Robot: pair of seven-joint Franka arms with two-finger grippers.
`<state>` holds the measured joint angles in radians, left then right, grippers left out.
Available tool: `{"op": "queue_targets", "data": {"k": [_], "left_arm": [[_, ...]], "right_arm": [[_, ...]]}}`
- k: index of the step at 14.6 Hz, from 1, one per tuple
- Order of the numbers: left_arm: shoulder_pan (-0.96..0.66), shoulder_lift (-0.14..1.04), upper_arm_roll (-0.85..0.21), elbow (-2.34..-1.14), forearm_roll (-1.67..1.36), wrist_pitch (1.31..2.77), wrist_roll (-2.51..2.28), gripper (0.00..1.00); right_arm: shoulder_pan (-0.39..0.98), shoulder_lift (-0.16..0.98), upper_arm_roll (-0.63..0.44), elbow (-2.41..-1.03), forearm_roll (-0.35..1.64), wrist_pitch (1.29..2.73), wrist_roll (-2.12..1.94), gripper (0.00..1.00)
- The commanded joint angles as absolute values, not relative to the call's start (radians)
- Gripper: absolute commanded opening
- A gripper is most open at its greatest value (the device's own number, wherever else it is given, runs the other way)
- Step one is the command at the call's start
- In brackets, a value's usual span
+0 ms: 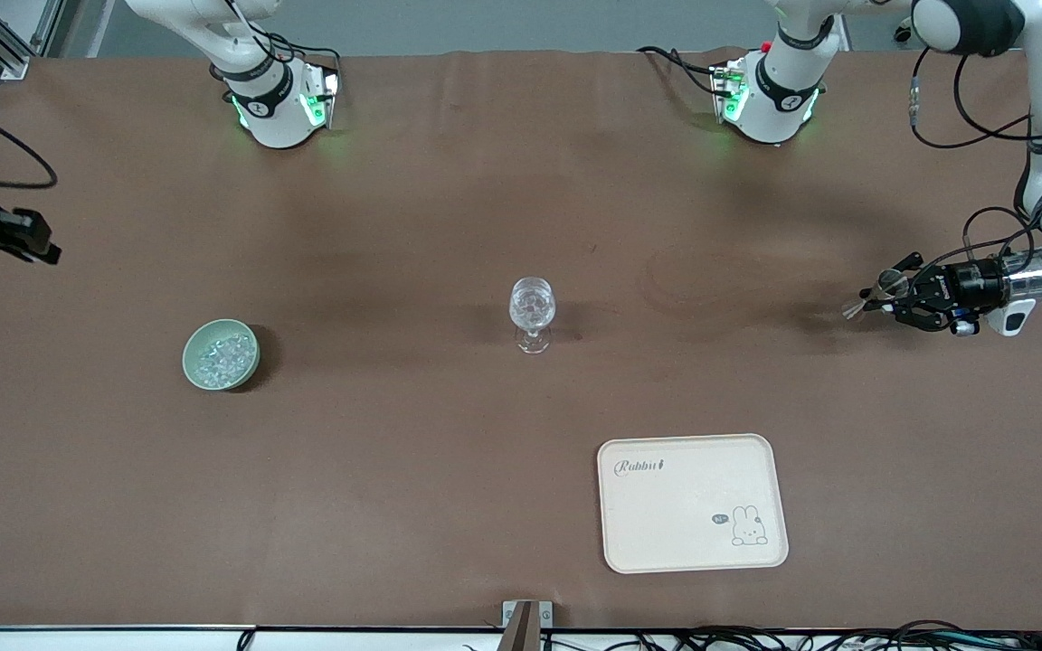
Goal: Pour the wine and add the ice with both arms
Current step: 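Lift the silver jigger with the left gripper toward the wine glass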
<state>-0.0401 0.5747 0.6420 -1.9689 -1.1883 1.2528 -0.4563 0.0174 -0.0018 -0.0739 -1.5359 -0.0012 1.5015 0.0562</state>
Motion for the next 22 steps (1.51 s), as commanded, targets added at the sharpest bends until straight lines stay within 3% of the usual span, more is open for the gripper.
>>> {"op": "queue_targets", "data": {"k": [1, 5, 13, 17, 22], "left_arm": [[-0.038, 0.402, 0.577, -2.065, -1.137, 1.279, -0.506, 0.01], [-0.032, 0.301, 0.474, -2.109, -1.141, 1.29, -0.551, 0.0], [-0.031, 0.082, 0.22, -2.152, -1.14, 1.495, -0.764, 0.0], [-0.031, 0.058, 0.086, -2.151, -1.14, 1.597, -0.839, 0.0], [-0.031, 0.063, -0.191, -2.126, -1.14, 1.949, -1.061, 0.0]], "right_arm": [[0.009, -0.021, -0.074, -1.545, -0.003, 1.479, 0.06, 0.01], [0.005, -0.02, -0.074, -1.543, -0.002, 1.477, 0.06, 0.01], [0.006, -0.02, -0.072, -1.543, -0.002, 1.467, 0.055, 0.01], [0.006, -0.02, -0.072, -1.543, 0.0, 1.463, 0.055, 0.01], [0.006, -0.018, -0.072, -1.543, 0.0, 1.462, 0.055, 0.01]]}}
